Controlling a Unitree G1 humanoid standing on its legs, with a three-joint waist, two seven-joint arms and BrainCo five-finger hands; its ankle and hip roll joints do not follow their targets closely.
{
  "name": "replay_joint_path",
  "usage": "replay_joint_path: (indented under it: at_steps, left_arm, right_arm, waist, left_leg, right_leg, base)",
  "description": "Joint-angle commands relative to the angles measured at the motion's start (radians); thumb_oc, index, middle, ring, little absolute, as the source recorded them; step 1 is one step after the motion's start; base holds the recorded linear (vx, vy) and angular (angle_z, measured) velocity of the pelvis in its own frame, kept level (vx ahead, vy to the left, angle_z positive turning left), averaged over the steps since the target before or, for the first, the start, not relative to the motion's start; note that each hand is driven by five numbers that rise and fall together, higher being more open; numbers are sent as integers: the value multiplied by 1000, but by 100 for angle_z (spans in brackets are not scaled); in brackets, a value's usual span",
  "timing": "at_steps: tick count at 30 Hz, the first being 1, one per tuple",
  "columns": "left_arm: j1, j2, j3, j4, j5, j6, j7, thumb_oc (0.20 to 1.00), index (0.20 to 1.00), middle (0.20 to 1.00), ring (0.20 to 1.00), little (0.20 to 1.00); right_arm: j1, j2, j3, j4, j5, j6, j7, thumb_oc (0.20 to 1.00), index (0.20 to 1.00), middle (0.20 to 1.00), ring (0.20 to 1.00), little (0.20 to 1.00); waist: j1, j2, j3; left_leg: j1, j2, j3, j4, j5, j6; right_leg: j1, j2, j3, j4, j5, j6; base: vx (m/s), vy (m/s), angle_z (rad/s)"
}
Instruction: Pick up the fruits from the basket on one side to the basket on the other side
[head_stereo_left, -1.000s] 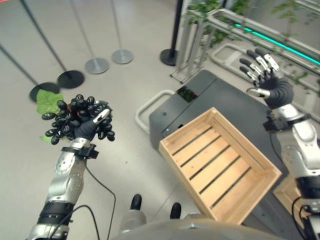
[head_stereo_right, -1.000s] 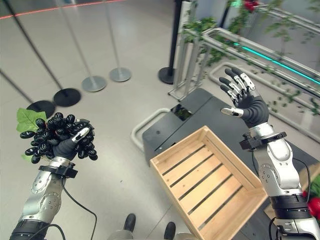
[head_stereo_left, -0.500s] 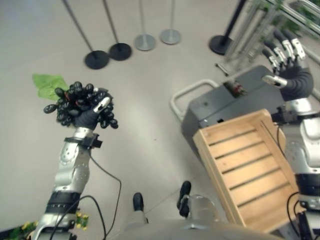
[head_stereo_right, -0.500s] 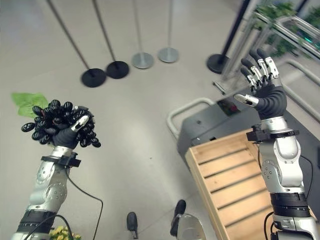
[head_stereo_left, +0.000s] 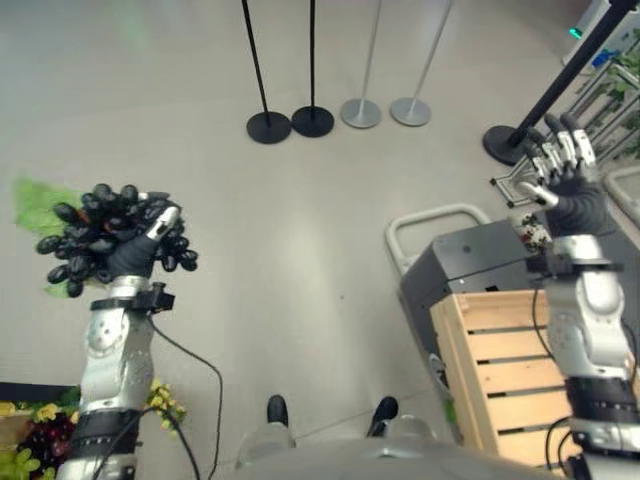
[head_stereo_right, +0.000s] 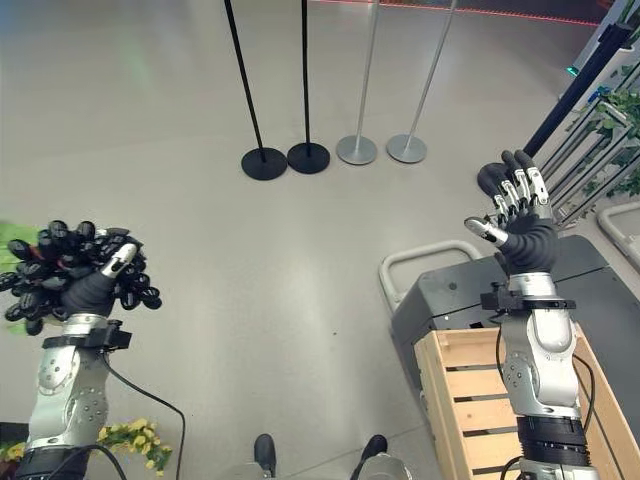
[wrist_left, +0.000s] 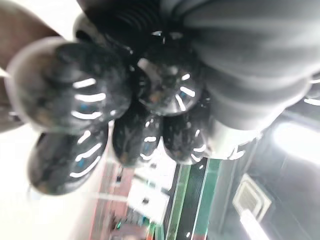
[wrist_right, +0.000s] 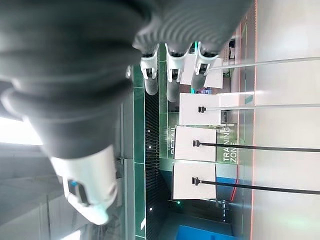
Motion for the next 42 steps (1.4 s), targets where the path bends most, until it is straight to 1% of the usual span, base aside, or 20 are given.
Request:
replay_joint_path:
  at_steps: [1,5,6,8,9,10,12,15,16,17,19,22,26,28,30,34,38,40,41,42]
  left_arm:
    - [-56,37,69,-133,83,-111,29,200,200,200,200,200]
    - [-51,38,85,-165,104,-118,42,200,200,200,200,200]
    - [-47,35,85,-166,106,-120,41,200,200,200,200,200]
    - [-45,27,87,-166,120,-120,50,200,200,200,200,200]
    - [-51,14,73,-152,128,-123,69,200,200,200,200,200]
    - [-52,14,72,-152,129,-123,70,200,200,200,200,200]
    - [-66,2,32,-126,173,-114,93,200,200,200,200,200]
    - [-64,7,27,-136,220,-113,101,200,200,200,200,200]
    - [-68,-5,14,-139,209,-111,97,200,200,200,200,200]
    - [-73,-9,4,-133,211,-111,98,200,200,200,200,200]
    - [-80,-15,-16,-122,243,-114,108,200,200,200,200,200]
    - [-76,-21,-31,-114,250,-116,103,200,200,200,200,200]
    - [-30,-25,-59,-77,235,-100,86,200,200,200,200,200]
    - [-29,-25,-60,-77,235,-100,85,200,200,200,200,200]
    - [5,-59,-76,-37,194,-91,60,200,200,200,200,200]
    - [20,-73,-75,-22,183,-92,50,200,200,200,200,200]
    - [32,-76,-91,-22,191,-98,44,200,200,200,200,200]
    - [32,-82,-93,-19,198,-103,48,200,200,200,200,200]
    - [27,-88,-99,-13,199,-102,52,200,200,200,200,200]
    - [20,-90,-102,-8,204,-102,55,200,200,200,200,200]
  right_arm:
    - [-40,-8,-35,-73,-41,-51,-14,1000,1000,1000,1000,1000]
    - [-24,-4,-30,-77,-73,-43,-18,1000,1000,1000,1000,1000]
    - [-19,-4,-33,-70,-77,-42,-19,1000,1000,1000,1000,1000]
    - [-12,6,-37,-77,-83,-45,-20,1000,1000,1000,1000,1000]
    - [5,15,-44,-71,-91,-49,-29,1000,1000,1000,1000,1000]
    - [5,15,-44,-71,-91,-49,-30,1000,1000,1000,1000,1000]
    - [54,11,-61,-77,-108,-46,-17,1000,1000,1000,1000,1000]
    - [73,16,-77,-82,-109,-52,-15,1000,1000,1000,1000,1000]
    - [82,21,-86,-80,-105,-58,-10,1000,1000,1000,1000,1000]
    - [83,24,-85,-80,-104,-60,-11,1000,1000,1000,1000,1000]
    - [90,28,-85,-79,-109,-60,-14,1000,1000,1000,1000,1000]
    - [90,35,-80,-70,-112,-66,-20,1000,1000,1000,1000,1000]
    - [58,11,-71,-26,-85,-80,-35,1000,1000,1000,1000,1000]
    - [58,10,-71,-23,-83,-82,-34,1000,1000,1000,1000,1000]
    - [62,3,-81,-27,-76,-95,-36,1000,1000,1000,1000,1000]
    - [63,-2,-90,-30,-62,-101,-31,1000,1000,1000,1000,1000]
    - [50,-17,-90,-21,-41,-117,-37,1000,1000,1000,1000,1000]
    - [50,-22,-95,-10,-41,-119,-43,1000,1000,1000,1000,1000]
    - [53,-25,-101,-9,-45,-121,-47,1000,1000,1000,1000,1000]
    - [53,-31,-111,-10,-50,-124,-54,1000,1000,1000,1000,1000]
  waist:
    - [11,13,-6]
    - [15,21,-12]
    - [17,24,-8]
    - [11,36,-6]
    - [-10,55,2]
    - [-9,53,1]
    - [-63,69,12]
    - [-73,67,18]
    - [-103,67,18]
    - [-112,61,14]
    - [-102,41,1]
    - [-87,30,-7]
    - [-47,20,-45]
    - [-52,21,-46]
    - [-35,19,-50]
    - [-29,17,-47]
    - [-14,18,-23]
    - [-9,23,-15]
    - [-16,23,-8]
    - [-31,21,-1]
  left_leg:
    - [45,-21,-33,104,-206,23]
    - [22,-72,-65,113,-212,41]
    - [14,-85,-63,118,-199,51]
    - [24,-99,-84,113,-197,64]
    - [45,-113,-122,100,-193,76]
    - [42,-115,-121,98,-186,77]
    - [77,-123,-205,85,-181,78]
    - [71,-123,-244,89,-170,71]
    - [68,-124,-303,102,-175,66]
    - [64,-130,-323,100,-167,63]
    - [61,-133,-357,100,-168,55]
    - [52,-127,-394,100,-160,48]
    - [23,-77,-465,99,-140,2]
    - [23,-75,-471,99,-140,0]
    - [-6,-39,-521,107,-109,-39]
    - [-26,-13,-544,118,-90,-60]
    - [-60,15,-577,117,-36,-94]
    - [-79,26,-575,96,-2,-104]
    - [-107,33,-523,95,21,-104]
    - [-136,49,-427,108,37,-107]
  right_leg:
    - [-16,-79,-13,22,64,104]
    - [-17,-117,10,1,92,123]
    - [-29,-133,7,17,96,103]
    - [-48,-137,67,82,77,91]
    - [-78,-108,193,159,48,73]
    - [-83,-110,195,160,51,71]
    - [-148,27,404,208,-23,43]
    - [-175,24,419,168,-8,45]
    - [-193,62,521,136,-18,59]
    - [-197,77,574,121,-8,67]
    - [-171,98,609,90,-31,67]
    - [-139,103,595,83,-47,59]
    - [-87,124,525,56,-83,42]
    - [-84,126,518,54,-84,40]
    - [-50,156,470,40,-115,12]
    - [-19,177,430,30,-136,-9]
    - [16,210,382,3,-153,-39]
    - [29,214,348,-13,-159,-44]
    - [34,210,324,-19,-162,-46]
    - [36,201,303,-28,-160,-42]
  base:
    - [8,188,23]
    - [-10,220,25]
    - [-19,244,27]
    - [50,259,26]
    - [72,195,30]
    - [88,167,78]
    - [107,65,84]
    - [93,-87,68]
    - [149,-169,96]
    - [136,-121,89]
    - [73,-144,142]
    - [43,-239,118]
    - [66,-330,77]
    - [10,-197,53]
    - [-5,-361,53]
    - [-11,-219,62]
    - [-108,-247,66]
    - [-111,-85,64]
    - [-144,-7,49]
    - [-210,-39,87]
